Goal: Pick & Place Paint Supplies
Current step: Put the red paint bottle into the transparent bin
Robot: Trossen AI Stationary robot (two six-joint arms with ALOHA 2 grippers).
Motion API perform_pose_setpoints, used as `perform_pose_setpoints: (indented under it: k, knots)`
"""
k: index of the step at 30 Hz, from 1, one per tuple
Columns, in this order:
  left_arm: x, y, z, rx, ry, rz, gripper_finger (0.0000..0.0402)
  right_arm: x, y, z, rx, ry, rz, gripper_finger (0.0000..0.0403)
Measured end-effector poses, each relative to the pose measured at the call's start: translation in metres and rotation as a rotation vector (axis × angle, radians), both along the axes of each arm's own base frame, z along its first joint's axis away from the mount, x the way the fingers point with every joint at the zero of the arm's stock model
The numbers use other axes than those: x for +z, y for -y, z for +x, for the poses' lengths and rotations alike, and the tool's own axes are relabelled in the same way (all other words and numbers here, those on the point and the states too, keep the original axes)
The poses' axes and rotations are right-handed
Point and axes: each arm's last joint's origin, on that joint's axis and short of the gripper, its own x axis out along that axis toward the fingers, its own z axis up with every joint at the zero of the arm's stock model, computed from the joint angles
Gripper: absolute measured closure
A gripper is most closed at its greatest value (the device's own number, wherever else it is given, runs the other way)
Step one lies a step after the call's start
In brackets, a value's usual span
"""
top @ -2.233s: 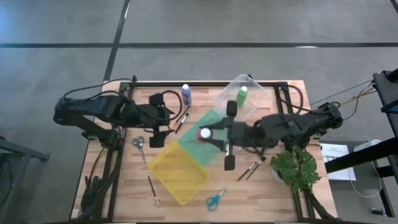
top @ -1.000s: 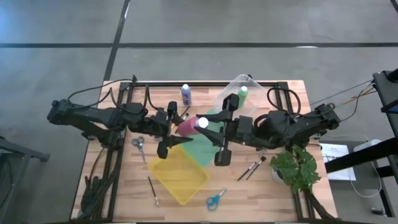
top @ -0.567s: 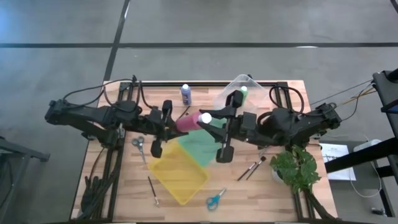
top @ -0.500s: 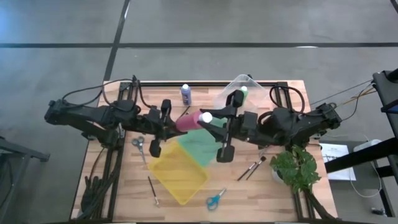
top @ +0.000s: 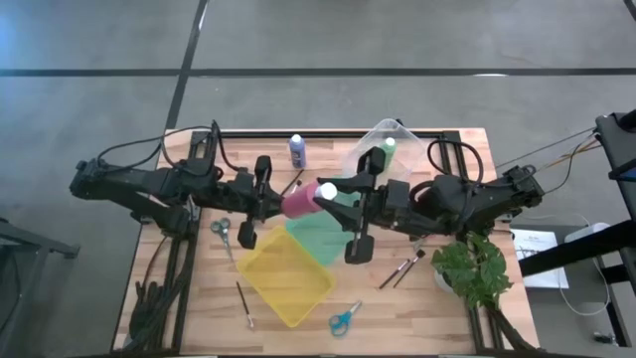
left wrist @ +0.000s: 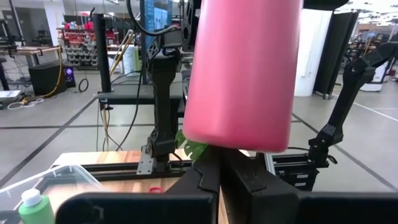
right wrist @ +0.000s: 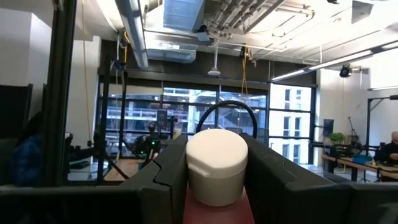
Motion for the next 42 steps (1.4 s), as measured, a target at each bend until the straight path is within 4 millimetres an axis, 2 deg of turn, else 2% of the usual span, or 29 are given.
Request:
perform_pose_setpoints:
  k: [15, 31, 42]
  knots:
    - [0.017, -0.005, -0.027, 0.002, 0.059, -0.011, 0.0391, -0.002, -0.001, 0.000, -0.013, -0.036, -0.030, 0.0292]
    - [0.020, -0.006, -0.031, 0.000, 0.073, -0.014, 0.0391, -0.004, -0.001, 0.001, -0.016, -0.052, -0.038, 0.0292]
    - [0.032, -0.009, -0.051, 0.000, 0.140, -0.025, 0.0391, -0.007, -0.002, 0.003, -0.021, -0.080, -0.045, 0.0292]
